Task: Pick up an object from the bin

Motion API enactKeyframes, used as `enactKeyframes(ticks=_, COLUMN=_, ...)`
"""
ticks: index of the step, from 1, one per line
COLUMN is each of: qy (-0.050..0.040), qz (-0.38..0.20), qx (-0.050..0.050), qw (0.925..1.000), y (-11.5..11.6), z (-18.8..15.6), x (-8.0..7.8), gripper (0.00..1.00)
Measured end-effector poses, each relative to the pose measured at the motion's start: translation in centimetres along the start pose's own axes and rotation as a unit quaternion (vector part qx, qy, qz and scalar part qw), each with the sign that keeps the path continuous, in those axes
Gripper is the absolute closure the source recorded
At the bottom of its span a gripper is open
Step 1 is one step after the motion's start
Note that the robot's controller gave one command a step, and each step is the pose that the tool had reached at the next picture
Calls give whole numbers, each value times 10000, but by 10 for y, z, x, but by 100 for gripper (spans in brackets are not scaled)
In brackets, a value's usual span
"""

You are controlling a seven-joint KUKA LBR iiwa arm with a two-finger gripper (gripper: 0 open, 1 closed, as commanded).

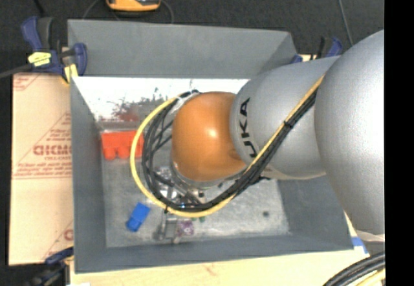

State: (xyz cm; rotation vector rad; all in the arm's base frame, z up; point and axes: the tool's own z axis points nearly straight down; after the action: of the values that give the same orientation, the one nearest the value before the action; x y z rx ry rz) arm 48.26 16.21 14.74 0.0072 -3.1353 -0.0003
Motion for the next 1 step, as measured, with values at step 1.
enactKeyframes(ticks=1, qy=-26, qz=750, qx=-9, qw=9972, y=29, z=76, x=2, gripper=0)
